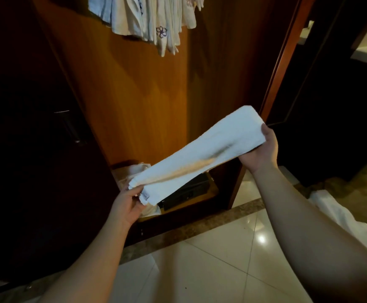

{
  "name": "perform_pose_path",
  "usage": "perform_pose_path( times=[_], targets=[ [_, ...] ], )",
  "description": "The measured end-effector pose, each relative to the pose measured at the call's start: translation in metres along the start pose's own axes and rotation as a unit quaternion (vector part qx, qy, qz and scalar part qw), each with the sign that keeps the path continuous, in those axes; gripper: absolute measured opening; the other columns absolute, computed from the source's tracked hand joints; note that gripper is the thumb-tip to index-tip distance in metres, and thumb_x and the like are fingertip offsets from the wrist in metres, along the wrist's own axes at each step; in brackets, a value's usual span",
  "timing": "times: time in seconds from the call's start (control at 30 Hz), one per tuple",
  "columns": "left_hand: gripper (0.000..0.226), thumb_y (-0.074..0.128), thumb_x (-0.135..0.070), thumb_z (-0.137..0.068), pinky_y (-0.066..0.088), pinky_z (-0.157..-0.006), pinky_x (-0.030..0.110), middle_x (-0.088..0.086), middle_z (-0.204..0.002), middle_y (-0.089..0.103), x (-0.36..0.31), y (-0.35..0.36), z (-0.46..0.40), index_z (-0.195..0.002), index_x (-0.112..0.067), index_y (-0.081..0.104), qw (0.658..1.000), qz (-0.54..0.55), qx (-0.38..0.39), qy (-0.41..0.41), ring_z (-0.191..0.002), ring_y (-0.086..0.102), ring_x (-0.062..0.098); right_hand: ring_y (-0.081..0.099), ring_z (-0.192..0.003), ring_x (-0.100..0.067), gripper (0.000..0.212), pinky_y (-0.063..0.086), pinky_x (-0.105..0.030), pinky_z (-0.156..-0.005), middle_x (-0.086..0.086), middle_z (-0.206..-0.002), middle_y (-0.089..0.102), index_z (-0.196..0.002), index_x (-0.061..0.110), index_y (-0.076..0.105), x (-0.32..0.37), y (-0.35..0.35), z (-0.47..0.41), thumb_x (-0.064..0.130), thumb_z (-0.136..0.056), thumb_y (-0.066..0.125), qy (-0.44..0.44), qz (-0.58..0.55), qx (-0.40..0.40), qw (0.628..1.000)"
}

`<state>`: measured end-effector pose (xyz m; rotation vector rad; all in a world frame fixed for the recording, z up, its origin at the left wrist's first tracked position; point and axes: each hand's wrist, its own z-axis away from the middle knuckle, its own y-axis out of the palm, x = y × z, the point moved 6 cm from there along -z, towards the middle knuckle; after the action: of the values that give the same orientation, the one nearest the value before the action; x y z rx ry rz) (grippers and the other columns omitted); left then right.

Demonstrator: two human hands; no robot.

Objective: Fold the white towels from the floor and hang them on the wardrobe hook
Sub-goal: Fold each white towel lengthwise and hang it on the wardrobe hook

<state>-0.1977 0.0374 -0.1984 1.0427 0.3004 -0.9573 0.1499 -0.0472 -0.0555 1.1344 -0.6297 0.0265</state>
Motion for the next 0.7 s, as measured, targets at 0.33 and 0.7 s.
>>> perform_pose_path(
  times=[0.33, 0.7],
  targets=[
    [0.012, 0.056, -0.002, -0.096, 0.055, -0.066, 0.039, 0.015, -0.125, 0.058, 0.028, 0.001, -0.001, -0.106, -0.007, 0.06, 0.978, -0.147, -0.131, -0.065, -0.103, 0.059, 0.031, 0.072, -0.106, -0.02, 0.047, 0.061, -0.042, -0.086, -0.002, -0.116, 0.074, -0.134, 0.017, 0.054, 0.018, 0.073, 0.015, 0.029, -0.092, 0.073, -0.12, 0.264, 0.009, 0.957],
    [0.075, 0.025, -0.067, -0.094, 0.055, -0.087, 0.032, 0.01, -0.109, 0.075, 0.037, 0.221, 0.108, -0.117, -0.009, 0.066, 0.924, -0.245, 0.271, 0.11, -0.103, 0.071, 0.022, 0.059, -0.099, -0.016, 0.053, 0.047, -0.037, -0.097, 0.002, -0.102, 0.062, -0.122, 0.005, 0.064, 0.037, 0.154, 0.049, 0.052, -0.102, 0.048, -0.257, 0.624, 0.058, 0.735]
  ],
)
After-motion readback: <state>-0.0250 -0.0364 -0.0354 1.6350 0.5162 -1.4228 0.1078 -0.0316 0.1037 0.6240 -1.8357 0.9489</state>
